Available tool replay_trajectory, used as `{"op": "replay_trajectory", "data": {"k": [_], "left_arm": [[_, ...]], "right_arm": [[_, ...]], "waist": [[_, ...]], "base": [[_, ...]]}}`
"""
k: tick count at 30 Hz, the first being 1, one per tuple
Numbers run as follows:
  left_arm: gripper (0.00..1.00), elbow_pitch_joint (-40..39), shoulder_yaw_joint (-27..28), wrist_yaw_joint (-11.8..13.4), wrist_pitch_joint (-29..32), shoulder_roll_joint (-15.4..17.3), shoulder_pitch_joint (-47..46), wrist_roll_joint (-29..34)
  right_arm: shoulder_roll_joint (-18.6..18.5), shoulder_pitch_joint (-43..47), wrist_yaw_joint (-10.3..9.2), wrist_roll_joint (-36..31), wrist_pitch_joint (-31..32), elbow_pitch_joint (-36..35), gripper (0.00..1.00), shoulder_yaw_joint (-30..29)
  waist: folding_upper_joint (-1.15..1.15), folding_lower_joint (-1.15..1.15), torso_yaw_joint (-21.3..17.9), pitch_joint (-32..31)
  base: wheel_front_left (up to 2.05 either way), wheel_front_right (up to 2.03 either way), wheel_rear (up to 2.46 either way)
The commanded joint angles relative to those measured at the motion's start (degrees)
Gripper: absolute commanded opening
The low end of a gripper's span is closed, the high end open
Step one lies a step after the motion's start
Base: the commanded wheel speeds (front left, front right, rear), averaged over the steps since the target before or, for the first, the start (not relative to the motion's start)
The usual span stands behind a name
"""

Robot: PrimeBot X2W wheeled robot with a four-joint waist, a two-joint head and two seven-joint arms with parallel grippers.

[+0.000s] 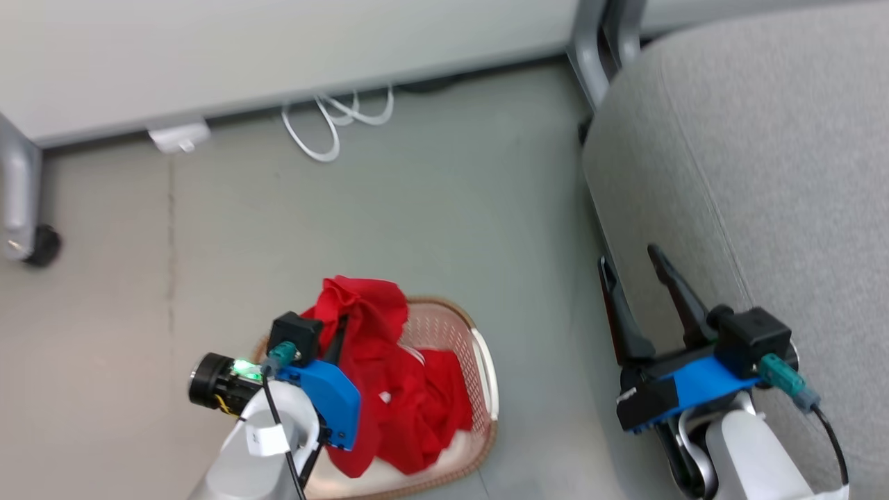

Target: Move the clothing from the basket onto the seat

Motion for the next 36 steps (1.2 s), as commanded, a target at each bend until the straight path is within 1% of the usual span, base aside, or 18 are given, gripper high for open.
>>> {"op": "replay_trajectory", "data": {"k": [1,6,10,16,23,36], "left_arm": [[0.0,-0.5,-0.3,-0.1,-0.3,-0.1,0.9,-0.2],[0.0,-3.4,-2.6,-0.5,-0.3,-0.4,2.0,-1.6],[0.0,-5.8,-5.7,-0.6,-0.3,-0.5,1.6,-3.2],[0.0,-10.1,-13.1,-0.6,0.3,-0.5,-0.8,-8.8],[0.0,-14.2,-19.7,-0.6,2.1,-0.5,-4.5,-15.4],[0.0,-17.7,-28.2,2.0,5.8,-0.5,-12.2,-24.9]], "right_arm": [[-0.2,1.2,0.02,-0.2,0.1,0.2,1.0,-0.2],[-0.2,3.5,0.02,-0.4,1.5,-0.4,1.0,-0.6],[-0.2,4.8,0.03,-0.3,2.3,-1.0,1.0,-0.4],[-0.2,6.2,0.02,0.1,3.3,-1.7,1.0,-0.1],[-0.2,7.4,0.03,0.4,4.4,-2.2,1.0,0.2],[-0.2,8.0,0.03,0.8,5.1,-2.8,1.0,0.7]], "waist": [[0.0,0.01,2.7,-4.3],[0.0,0.01,4.1,-8.0],[0.0,0.01,4.6,-9.9],[0.0,0.01,5.4,-12.1],[0.0,0.01,5.8,-13.8],[0.0,0.01,5.0,-14.5]], "base": [[0.0,0.0,0.0],[0.0,0.0,0.0],[0.0,0.0,0.0],[0.0,0.0,0.0],[0.0,0.0,0.0],[0.0,0.0,0.0]]}}
